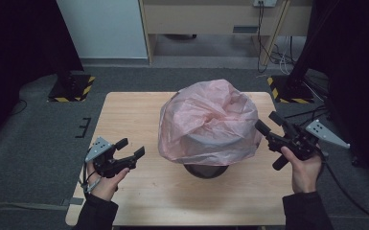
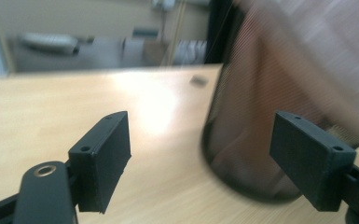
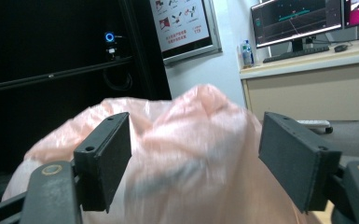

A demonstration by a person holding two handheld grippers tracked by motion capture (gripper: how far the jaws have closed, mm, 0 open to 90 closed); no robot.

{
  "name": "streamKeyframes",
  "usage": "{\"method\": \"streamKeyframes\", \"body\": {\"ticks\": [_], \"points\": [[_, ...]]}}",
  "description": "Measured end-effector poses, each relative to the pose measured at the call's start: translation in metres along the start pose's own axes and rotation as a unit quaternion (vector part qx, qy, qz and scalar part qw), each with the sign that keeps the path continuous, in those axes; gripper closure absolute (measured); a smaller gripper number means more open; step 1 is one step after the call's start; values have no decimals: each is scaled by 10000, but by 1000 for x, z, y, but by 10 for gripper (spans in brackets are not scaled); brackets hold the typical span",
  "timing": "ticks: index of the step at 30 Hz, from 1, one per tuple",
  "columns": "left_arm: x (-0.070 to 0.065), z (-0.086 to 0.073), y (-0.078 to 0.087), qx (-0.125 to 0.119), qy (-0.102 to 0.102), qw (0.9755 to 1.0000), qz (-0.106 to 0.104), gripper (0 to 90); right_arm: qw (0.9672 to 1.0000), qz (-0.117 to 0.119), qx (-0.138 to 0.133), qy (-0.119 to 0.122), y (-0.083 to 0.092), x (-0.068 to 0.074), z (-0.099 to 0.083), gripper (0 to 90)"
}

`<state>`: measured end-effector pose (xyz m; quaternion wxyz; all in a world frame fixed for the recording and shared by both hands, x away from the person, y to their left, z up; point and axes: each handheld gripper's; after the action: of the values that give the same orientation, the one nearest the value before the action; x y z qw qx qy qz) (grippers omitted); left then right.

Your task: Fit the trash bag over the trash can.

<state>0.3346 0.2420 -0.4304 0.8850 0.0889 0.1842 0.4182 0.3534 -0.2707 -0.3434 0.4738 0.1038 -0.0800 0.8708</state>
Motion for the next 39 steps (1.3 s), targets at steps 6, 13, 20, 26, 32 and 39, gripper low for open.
{"method": "streamKeyframes", "body": {"ticks": [6,13,20,26,32,39], "points": [[25,-36,-21,768,140,9964,337,193,9999,15,44,129,-20,9,25,226],[46,-67,-38,1590,9,9847,716,192,9996,-65,-5,291,-42,23,52,216],[52,-78,-49,1979,-28,9771,779,174,9992,-35,70,392,-70,41,70,215],[50,-79,-53,1997,-152,9766,783,149,9982,42,197,557,-100,60,76,215],[49,-79,-53,2022,-183,9761,772,143,9965,179,421,701,-128,84,73,216],[49,-79,-53,2041,-209,9758,753,140,9884,30,1208,917,-158,90,43,236]]}}
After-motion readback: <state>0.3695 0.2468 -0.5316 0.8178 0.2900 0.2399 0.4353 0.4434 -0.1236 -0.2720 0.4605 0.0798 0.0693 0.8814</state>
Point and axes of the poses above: each handheld gripper's, and its own axes: y roughly backward along the jaws, z roughly out of its top, x roughly to its left, and after that the axes turned 6 degrees about -z, right-handed
